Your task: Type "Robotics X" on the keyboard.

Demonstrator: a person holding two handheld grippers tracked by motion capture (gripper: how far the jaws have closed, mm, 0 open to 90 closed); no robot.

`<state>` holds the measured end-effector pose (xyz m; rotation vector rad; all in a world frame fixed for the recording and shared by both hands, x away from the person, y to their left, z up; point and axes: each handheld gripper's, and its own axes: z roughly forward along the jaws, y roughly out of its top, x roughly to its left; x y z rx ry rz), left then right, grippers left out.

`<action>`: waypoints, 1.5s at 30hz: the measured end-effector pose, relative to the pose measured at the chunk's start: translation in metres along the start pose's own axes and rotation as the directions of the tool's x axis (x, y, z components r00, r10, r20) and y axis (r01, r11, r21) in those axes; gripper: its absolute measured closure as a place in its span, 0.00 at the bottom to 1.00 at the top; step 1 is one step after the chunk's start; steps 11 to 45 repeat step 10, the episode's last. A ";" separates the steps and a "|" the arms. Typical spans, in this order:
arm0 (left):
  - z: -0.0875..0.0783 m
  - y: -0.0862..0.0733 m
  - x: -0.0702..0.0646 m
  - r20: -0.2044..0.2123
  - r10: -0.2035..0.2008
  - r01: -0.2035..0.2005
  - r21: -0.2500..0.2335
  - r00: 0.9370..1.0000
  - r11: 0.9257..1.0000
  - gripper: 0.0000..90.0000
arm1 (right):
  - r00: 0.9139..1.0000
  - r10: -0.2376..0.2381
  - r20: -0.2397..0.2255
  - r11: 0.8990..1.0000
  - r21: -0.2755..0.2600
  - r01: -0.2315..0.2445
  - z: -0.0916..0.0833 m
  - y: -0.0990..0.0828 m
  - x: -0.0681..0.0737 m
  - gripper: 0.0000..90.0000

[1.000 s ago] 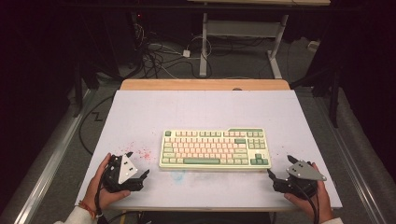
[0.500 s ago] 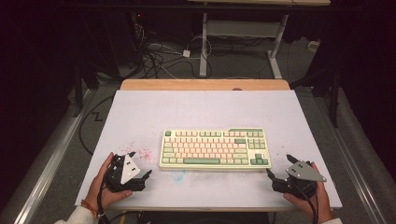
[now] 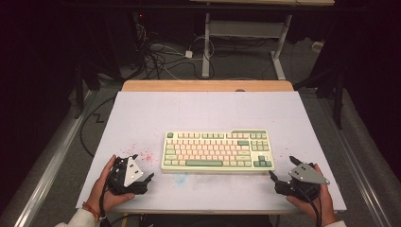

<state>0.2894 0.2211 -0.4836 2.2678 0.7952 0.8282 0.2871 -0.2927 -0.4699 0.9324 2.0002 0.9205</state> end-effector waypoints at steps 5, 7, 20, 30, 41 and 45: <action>0.001 0.000 0.002 -0.026 0.011 -0.011 0.008 1.000 1.000 0.18 | 1.000 -0.014 -0.002 1.000 0.006 0.014 0.001 0.000 0.000 0.18; 0.001 0.000 0.002 -0.033 0.008 -0.007 0.007 0.999 1.000 0.18 | 1.000 -0.015 -0.003 1.000 0.007 0.015 0.002 -0.001 0.000 0.19; 0.001 0.000 0.003 -0.038 0.010 -0.010 0.009 0.999 1.000 0.18 | 1.000 -0.011 -0.010 1.000 0.008 0.011 0.003 0.000 0.000 0.19; 0.001 0.000 0.003 -0.038 0.010 -0.010 0.009 0.999 1.000 0.18 | 1.000 -0.011 -0.010 1.000 0.008 0.011 0.003 0.000 0.000 0.19; 0.001 0.000 0.003 -0.038 0.010 -0.010 0.009 0.999 1.000 0.18 | 1.000 -0.011 -0.010 1.000 0.008 0.011 0.003 0.000 0.000 0.19; 0.001 0.000 0.003 -0.038 0.010 -0.010 0.009 0.999 1.000 0.18 | 1.000 -0.011 -0.010 1.000 0.008 0.011 0.003 0.000 0.000 0.19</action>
